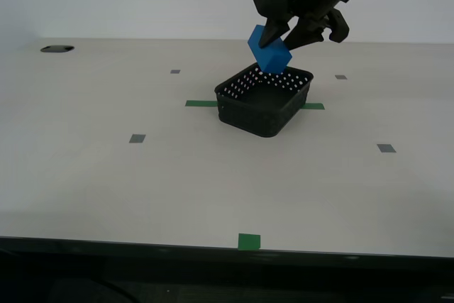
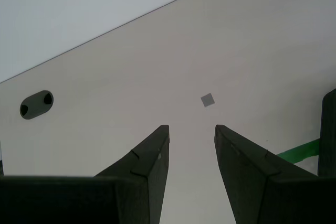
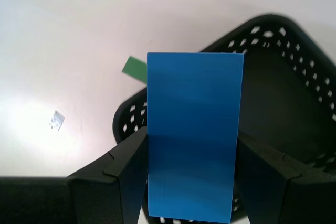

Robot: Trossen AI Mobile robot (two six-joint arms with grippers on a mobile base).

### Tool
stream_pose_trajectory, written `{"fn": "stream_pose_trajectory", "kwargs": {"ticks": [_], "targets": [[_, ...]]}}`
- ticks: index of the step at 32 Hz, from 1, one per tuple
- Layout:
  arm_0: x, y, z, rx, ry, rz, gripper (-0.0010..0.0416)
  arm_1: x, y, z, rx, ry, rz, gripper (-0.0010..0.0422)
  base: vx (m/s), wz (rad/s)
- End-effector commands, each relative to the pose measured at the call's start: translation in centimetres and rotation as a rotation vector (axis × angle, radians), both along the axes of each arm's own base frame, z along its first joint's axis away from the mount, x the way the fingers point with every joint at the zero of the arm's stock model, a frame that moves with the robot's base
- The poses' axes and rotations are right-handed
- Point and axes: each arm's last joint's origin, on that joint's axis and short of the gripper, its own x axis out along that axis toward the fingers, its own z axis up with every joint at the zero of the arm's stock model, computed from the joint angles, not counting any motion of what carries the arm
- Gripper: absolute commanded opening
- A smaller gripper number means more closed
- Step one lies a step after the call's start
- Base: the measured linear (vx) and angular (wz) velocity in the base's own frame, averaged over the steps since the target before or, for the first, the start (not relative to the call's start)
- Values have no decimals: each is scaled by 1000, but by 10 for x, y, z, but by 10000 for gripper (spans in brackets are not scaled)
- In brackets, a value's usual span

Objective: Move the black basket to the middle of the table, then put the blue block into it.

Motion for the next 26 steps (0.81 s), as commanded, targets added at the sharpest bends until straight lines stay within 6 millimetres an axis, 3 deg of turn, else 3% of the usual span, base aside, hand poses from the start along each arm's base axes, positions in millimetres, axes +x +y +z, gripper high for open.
{"fn": "stream_pose_trajectory", "kwargs": {"ticks": [1,4,10,16,22,24,26], "targets": [[1,0,1,3,-15,-2,0,-1,0,1,3,-1,-3,114,0,0],[3,-1,1,-39,-48,-43,7,-1,0,1,3,-1,-3,114,0,0],[3,-1,1,-41,-50,-46,112,-1,0,1,3,-1,-3,114,0,0],[3,-1,1,-40,-49,-49,172,-1,0,1,3,-1,-4,114,0,0],[3,-1,1,-40,-47,-48,310,-1,0,1,3,-1,-4,114,0,0],[3,-1,1,-39,-47,-48,320,-1,0,1,3,-1,-4,114,0,0],[3,0,1,-39,-47,-48,306,-1,0,1,3,-1,-4,114,0,0]]}}
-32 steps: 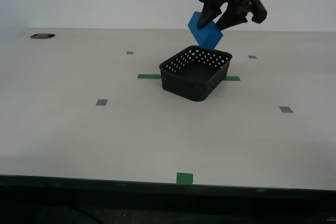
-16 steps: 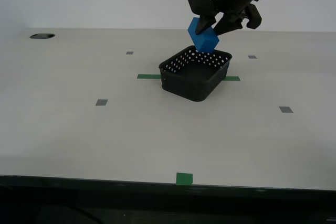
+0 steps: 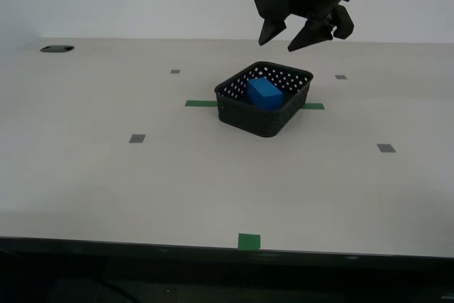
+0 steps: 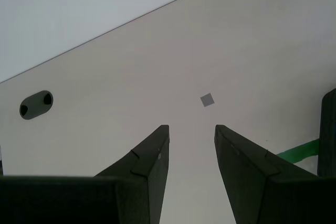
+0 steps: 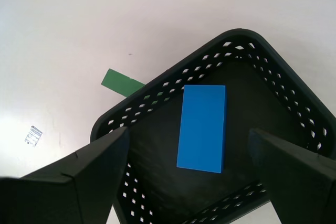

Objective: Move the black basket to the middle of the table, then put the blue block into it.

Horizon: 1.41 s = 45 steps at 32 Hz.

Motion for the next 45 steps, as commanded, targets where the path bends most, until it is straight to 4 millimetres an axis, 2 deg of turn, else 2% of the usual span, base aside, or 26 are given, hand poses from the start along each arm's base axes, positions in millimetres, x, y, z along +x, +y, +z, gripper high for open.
{"fn": "stream_pose_trajectory", "kwargs": {"ticks": [1,5,6,10,45], "targets": [[0,1,1,3,0,-2,274,0,0,0,4,0,-3,114,0,0],[0,1,1,3,0,-3,207,0,0,1,4,0,-4,114,0,0],[0,1,1,3,-1,-3,166,0,0,0,4,0,-3,114,0,0],[1,0,1,4,-3,-5,115,0,0,1,4,0,-3,114,0,0],[1,0,1,4,-3,-5,114,0,0,1,4,0,-4,114,0,0]]}}
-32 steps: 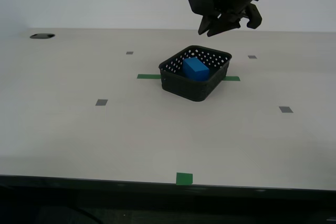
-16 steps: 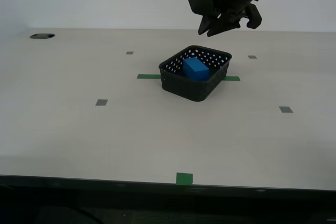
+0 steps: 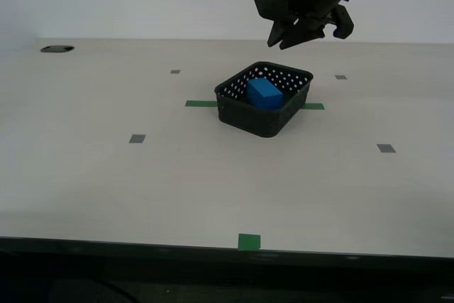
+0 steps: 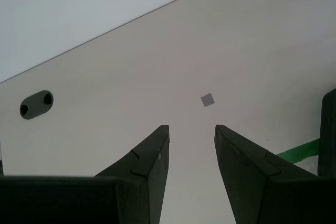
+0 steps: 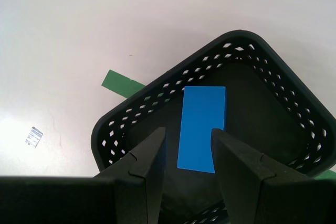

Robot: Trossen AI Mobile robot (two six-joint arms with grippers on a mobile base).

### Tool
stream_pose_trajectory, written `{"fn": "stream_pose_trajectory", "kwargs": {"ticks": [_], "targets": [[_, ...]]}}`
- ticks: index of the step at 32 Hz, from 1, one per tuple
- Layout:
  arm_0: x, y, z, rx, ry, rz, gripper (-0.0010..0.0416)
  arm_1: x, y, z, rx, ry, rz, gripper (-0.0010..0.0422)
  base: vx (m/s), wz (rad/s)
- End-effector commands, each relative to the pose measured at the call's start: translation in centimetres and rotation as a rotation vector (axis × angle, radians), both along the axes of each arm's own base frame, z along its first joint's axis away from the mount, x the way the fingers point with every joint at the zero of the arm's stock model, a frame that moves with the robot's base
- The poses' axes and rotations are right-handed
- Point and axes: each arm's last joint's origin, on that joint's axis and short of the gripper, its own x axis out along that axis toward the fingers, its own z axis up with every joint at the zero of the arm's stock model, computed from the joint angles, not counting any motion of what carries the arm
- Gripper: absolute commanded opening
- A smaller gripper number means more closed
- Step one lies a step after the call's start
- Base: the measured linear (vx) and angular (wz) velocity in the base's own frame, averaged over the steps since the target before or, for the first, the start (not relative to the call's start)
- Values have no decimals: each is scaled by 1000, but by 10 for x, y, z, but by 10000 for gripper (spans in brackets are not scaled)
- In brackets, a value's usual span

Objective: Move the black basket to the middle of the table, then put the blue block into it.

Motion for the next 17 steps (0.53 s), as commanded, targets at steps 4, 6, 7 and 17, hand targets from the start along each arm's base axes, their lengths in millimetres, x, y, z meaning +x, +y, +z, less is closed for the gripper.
{"fn": "stream_pose_trajectory", "kwargs": {"ticks": [4,6,7,17], "targets": [[0,0,1,2,-2,-2,115,0,0,0,4,0,-3,114,0,0],[0,0,1,2,-2,-2,115,0,0,0,4,0,-3,114,0,0],[0,0,1,2,-2,-2,115,0,0,1,4,0,-3,114,0,0],[0,0,1,2,-2,-2,115,0,0,0,4,0,-3,114,0,0]]}}
